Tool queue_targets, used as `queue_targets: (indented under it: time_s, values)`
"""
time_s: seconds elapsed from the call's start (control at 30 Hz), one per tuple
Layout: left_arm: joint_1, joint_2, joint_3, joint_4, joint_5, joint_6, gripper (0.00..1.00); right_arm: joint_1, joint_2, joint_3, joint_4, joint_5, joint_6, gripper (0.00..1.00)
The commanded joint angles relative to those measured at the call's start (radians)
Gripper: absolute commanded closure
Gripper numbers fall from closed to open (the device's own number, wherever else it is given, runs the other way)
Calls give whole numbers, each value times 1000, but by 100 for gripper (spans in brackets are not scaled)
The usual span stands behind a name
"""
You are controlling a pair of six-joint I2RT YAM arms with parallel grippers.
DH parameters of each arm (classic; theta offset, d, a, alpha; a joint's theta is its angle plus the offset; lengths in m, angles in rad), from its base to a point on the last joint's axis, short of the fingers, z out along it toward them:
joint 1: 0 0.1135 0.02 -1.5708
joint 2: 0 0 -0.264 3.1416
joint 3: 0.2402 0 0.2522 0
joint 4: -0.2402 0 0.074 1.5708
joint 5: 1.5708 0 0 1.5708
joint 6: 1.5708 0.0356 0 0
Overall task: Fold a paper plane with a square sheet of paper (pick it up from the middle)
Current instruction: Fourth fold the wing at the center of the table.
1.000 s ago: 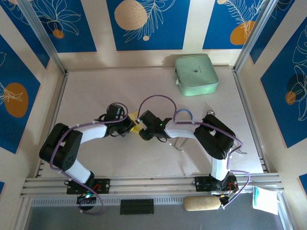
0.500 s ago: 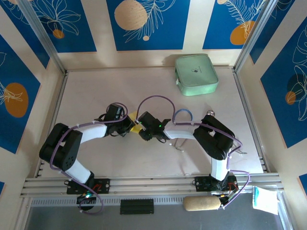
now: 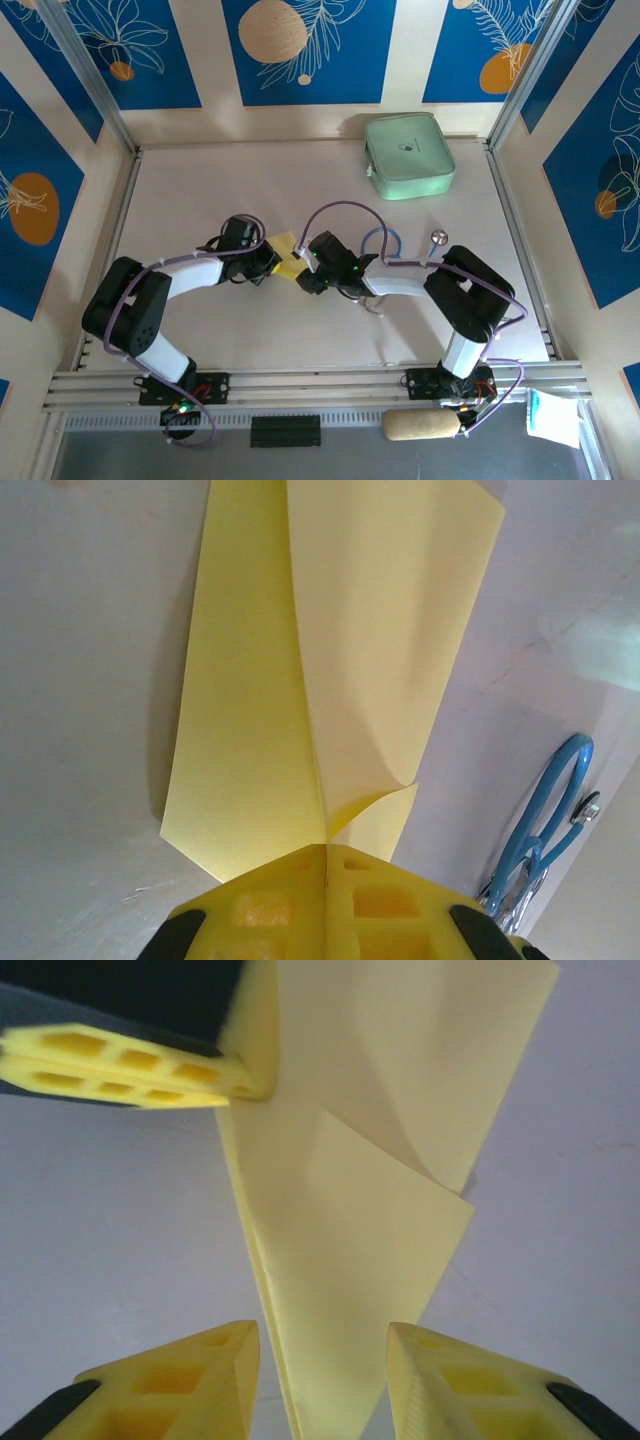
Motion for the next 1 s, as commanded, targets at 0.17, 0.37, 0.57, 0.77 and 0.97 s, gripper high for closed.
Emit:
queue_targets:
  time_s: [0.17, 0.37, 0.57, 0.77, 0.97]
  values:
    - [-8, -26, 30, -40, 8, -46, 96, 3, 52, 4, 115, -40, -80, 61]
    - [-8, -33, 29, -34, 18, -70, 96, 6, 74, -9, 151, -55, -101, 61]
    - [-8, -40, 32, -34, 23, -80, 96, 10, 100, -11, 164, -23, -116, 61]
    - [-7, -41, 36, -35, 30, -85, 95, 17, 115, -9, 165, -10, -134, 62]
    - [-5, -43, 37, -35, 32, -88, 93, 15, 116, -15, 169, -7, -133, 69]
